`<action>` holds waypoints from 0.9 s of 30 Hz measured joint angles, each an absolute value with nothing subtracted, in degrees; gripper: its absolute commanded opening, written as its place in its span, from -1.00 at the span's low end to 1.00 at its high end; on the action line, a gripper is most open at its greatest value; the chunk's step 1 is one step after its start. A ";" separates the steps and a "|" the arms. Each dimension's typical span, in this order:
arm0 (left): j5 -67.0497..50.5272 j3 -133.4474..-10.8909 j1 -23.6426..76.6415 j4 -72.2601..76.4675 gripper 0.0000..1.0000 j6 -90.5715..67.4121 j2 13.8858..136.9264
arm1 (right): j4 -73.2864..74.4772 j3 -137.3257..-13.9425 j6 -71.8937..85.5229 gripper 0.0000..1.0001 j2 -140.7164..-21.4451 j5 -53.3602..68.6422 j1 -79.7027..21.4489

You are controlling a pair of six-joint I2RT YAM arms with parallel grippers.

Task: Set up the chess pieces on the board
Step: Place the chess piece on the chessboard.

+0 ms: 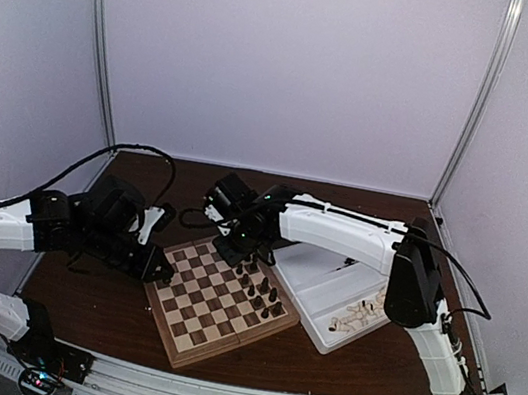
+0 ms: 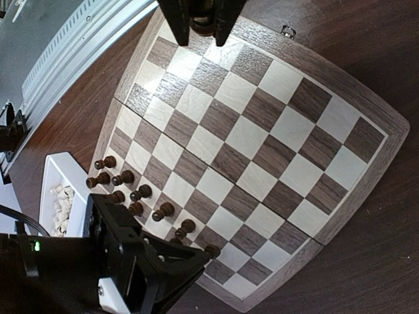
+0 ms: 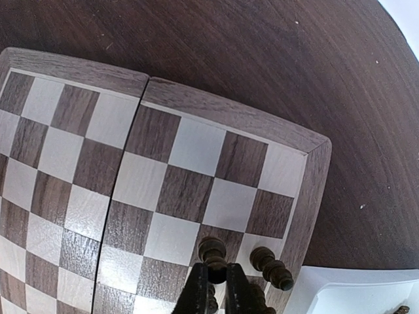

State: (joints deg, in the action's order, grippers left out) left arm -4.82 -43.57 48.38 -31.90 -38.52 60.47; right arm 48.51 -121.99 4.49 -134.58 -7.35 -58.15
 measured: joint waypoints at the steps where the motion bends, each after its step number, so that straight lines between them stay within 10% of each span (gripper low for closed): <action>1: -4.82 -43.70 48.38 -31.90 -1.00 -38.44 60.47 | 48.66 -121.99 4.43 -0.84 -134.72 -7.35 -58.15; 27: -4.82 -43.77 48.38 -32.10 -1.00 -38.15 60.77 | 50.54 -122.02 3.07 -0.75 -136.57 -8.58 -58.13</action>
